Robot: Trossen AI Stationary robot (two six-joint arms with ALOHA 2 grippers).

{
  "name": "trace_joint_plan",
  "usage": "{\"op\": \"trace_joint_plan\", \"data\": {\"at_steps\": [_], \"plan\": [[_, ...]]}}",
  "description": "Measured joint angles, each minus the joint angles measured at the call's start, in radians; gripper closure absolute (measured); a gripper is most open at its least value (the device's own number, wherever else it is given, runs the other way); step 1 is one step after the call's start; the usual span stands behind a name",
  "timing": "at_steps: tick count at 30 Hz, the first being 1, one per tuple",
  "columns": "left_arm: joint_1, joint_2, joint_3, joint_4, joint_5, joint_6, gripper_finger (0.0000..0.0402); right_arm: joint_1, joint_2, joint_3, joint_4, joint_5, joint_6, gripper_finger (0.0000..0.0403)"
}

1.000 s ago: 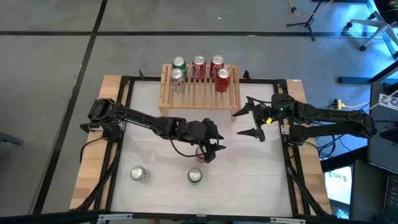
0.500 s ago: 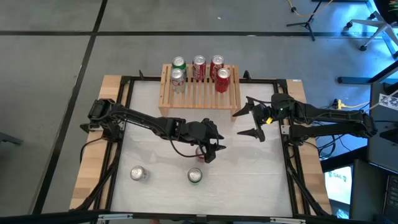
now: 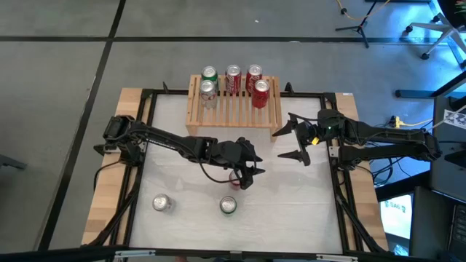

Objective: Place canned beverage on shelf
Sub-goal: Put the red/black soda can on the shelf aligned with the red/white soda can

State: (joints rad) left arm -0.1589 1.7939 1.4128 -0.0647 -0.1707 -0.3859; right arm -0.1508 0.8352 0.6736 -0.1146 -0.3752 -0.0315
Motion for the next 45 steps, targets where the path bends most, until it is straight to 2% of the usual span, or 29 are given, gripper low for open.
{"op": "trace_joint_plan", "data": {"at_steps": [15,19,31,35,45], "plan": [[0.000,0.000,0.000,0.004,0.000,-0.004,0.0201,0.000,0.000,0.000,0.000,0.000,0.000,0.0024],[0.000,0.000,0.000,0.005,0.000,-0.005,0.0173,0.000,0.000,0.000,0.000,0.000,0.000,0.0024],[-0.001,-0.001,0.000,-0.050,-0.010,0.002,0.0031,0.000,0.000,0.000,0.000,0.000,0.000,0.0024],[-0.005,-0.001,0.000,-0.057,-0.011,0.003,0.0017,0.000,0.000,0.000,0.000,0.000,0.000,0.0024],[-0.006,-0.001,0.041,-0.068,0.005,-0.033,0.0015,0.000,0.000,0.000,0.000,0.000,0.000,0.0024]]}}
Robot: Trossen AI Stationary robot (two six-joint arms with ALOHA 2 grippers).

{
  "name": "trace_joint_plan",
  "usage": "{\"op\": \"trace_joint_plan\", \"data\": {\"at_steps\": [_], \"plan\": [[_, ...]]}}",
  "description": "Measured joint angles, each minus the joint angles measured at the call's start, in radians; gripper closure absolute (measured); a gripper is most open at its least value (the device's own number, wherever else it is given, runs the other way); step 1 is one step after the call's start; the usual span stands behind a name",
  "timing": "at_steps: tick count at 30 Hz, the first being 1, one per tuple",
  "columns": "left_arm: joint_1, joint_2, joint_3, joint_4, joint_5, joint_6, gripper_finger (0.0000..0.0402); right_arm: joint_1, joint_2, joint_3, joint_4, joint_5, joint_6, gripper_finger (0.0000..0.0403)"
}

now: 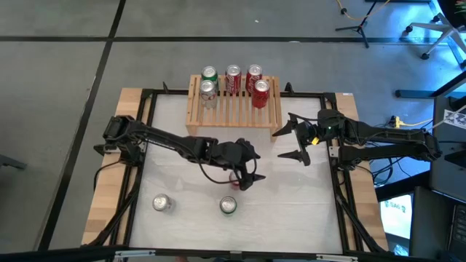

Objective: Place canned beverage on shelf
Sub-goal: Put the red/black soda can on the shelf aligned with the red/white soda can

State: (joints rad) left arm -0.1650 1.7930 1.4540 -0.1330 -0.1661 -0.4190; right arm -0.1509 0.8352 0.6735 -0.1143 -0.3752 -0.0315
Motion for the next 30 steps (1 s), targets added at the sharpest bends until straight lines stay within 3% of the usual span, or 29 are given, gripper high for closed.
{"op": "trace_joint_plan", "data": {"at_steps": [3,9,16,20,30], "plan": [[0.006,-0.001,0.052,-0.072,0.000,-0.062,0.0015,0.000,0.000,0.000,0.000,0.000,0.000,0.0024],[0.010,-0.003,0.181,-0.384,-0.052,-0.204,0.0015,0.000,0.000,0.000,0.000,0.000,0.000,0.0024],[-0.022,-0.002,0.194,-0.583,-0.051,-0.427,0.0015,0.000,0.000,0.000,0.000,0.000,0.000,0.0024],[-0.043,0.000,0.185,-0.660,-0.058,-0.517,0.0015,0.000,0.000,0.000,0.000,0.000,0.000,0.0024],[-0.087,0.047,0.185,-0.687,-0.131,-0.541,0.0015,0.000,0.000,0.000,0.000,0.000,0.000,0.0024]]}}
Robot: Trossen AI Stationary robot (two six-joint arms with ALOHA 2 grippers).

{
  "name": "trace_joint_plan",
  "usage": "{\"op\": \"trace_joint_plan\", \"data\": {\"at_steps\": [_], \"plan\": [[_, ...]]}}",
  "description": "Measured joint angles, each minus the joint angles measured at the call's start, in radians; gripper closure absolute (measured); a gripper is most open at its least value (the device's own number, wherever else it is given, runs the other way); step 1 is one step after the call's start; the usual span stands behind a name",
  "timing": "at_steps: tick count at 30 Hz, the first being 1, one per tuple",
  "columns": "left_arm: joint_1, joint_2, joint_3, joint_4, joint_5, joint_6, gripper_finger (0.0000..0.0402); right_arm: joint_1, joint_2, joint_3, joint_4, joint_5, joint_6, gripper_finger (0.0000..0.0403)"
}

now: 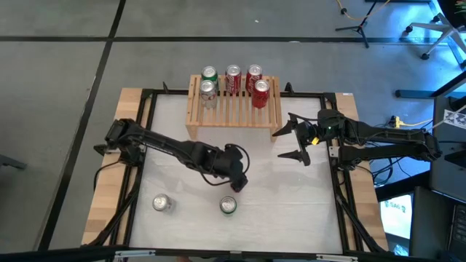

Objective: Place canned beverage on shelf
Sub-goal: Put the red/black soda can on the shelf aligned with the red/white soda can

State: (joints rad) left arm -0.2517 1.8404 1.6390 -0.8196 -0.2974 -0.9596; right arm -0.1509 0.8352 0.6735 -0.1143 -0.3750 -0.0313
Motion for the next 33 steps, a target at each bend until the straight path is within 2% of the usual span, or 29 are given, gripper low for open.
{"op": "trace_joint_plan", "data": {"at_steps": [12,16,33], "plan": [[-0.049,0.082,-0.001,0.032,-0.018,0.004,0.0015,0.000,0.000,0.000,-0.002,0.000,0.000,0.0024],[-0.057,0.095,0.000,0.030,-0.055,0.005,0.0015,0.000,0.000,0.000,-0.006,0.000,0.000,0.0024],[-0.058,0.095,-0.002,0.050,-0.132,0.000,0.0015,0.000,0.000,0.000,-0.018,0.000,0.000,0.0024]]}}
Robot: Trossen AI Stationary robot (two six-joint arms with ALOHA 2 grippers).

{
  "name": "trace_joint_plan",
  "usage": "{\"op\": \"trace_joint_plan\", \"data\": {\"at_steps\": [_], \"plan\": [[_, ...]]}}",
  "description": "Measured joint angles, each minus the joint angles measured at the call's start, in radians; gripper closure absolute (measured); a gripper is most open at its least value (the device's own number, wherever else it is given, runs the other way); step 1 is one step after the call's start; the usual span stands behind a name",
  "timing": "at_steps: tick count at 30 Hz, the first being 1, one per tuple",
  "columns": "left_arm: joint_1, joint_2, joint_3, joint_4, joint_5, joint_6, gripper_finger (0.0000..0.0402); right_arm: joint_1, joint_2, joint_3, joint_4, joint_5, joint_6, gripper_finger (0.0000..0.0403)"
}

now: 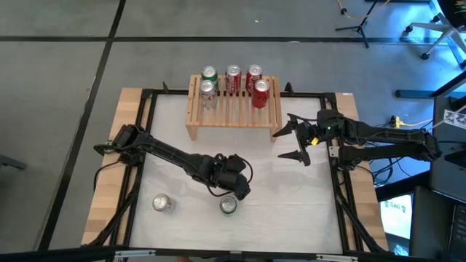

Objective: Place canned beverage on shelf
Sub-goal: Put the red/black soda can on the shelf aligned with the red/white soda can

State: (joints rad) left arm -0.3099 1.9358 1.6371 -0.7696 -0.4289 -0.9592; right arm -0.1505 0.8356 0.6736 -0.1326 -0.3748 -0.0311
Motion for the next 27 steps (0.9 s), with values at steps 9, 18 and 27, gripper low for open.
{"op": "trace_joint_plan", "data": {"at_steps": [9,18,27], "plan": [[0.000,-0.001,0.000,-0.027,0.002,0.100,0.0015,0.000,0.000,0.000,0.000,0.000,0.000,0.0024],[0.000,-0.001,0.000,-0.042,-0.065,0.141,0.0015,0.000,0.000,0.000,0.000,0.000,0.000,0.0024],[0.000,-0.002,0.000,-0.070,-0.038,0.158,0.0015,0.000,0.000,0.000,0.000,0.000,0.000,0.0024]]}}
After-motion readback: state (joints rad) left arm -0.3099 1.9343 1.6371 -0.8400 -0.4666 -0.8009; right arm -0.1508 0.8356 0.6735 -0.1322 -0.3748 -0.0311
